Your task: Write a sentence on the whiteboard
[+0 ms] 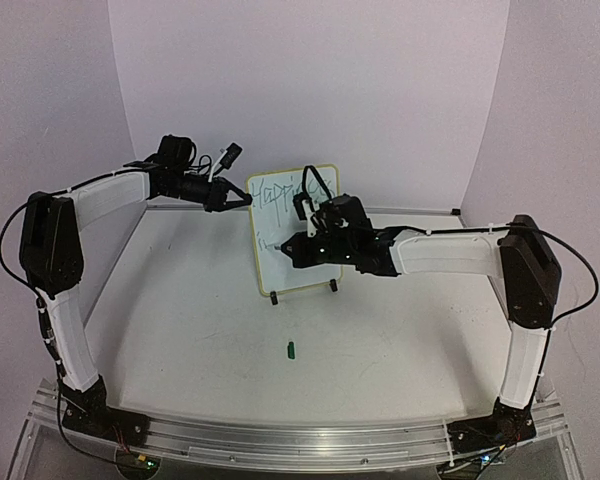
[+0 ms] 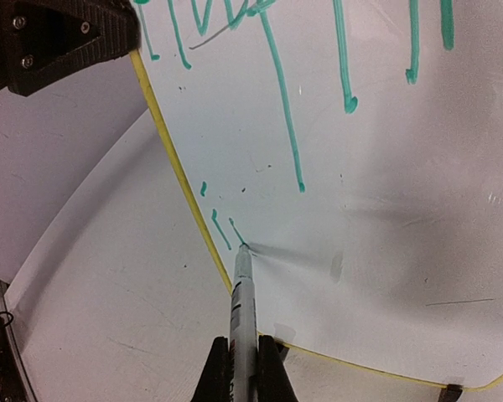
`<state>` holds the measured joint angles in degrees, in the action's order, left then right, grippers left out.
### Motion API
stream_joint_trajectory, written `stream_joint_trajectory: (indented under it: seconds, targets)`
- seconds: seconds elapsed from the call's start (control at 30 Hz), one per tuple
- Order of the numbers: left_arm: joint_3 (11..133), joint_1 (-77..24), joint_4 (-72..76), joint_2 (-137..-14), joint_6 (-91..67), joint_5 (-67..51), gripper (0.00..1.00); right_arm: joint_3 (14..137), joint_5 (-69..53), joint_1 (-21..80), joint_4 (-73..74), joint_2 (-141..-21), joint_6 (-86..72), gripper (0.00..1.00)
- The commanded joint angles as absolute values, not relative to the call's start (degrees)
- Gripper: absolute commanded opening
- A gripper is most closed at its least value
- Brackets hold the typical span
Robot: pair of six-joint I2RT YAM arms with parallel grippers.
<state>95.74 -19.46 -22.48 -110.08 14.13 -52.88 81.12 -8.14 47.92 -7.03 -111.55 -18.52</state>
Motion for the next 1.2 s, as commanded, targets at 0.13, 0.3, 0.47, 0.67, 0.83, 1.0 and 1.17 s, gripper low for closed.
stream_joint_trajectory:
  seconds: [0.13,0.3,0.47,0.67,0.83,1.0,1.17]
  targets:
    - [93.73,-20.65,-28.67,-110.33,15.31,-50.97,0.0,83.13,-6.4,47.79,-11.2,-109.17,-20.0,0.0]
    - [93.73,-20.74,-28.72,-110.36,15.32,-51.04,0.0,83.16,-5.79,47.77,-11.71,-109.23,-20.1,0.0]
    - [93.77,-20.74,-28.69,-110.3,15.36,-51.03,0.0,81.79,-4.52,47.8,-12.42,-108.2,-19.82,0.0]
    - [93.66,-20.74,-28.68,-110.6,15.29,-51.12,0.0,81.0,-3.79,47.81,-13.11,-107.73,-19.99,0.0]
    - [93.68,-20.83,-28.62,-110.81,15.32,-51.17,0.0,80.31,-2.7,47.65,-13.27,-107.64,-20.28,0.0]
    - [93.66,-20.83,-28.7,-110.96,15.26,-51.18,0.0,78.71,-1.67,47.39,-13.27,-107.4,-21.35,0.0]
    - [93.62,-20.86,-28.66,-110.93,15.28,-51.18,0.0,77.17,-1.34,47.22,-13.26,-106.98,-21.94,0.0]
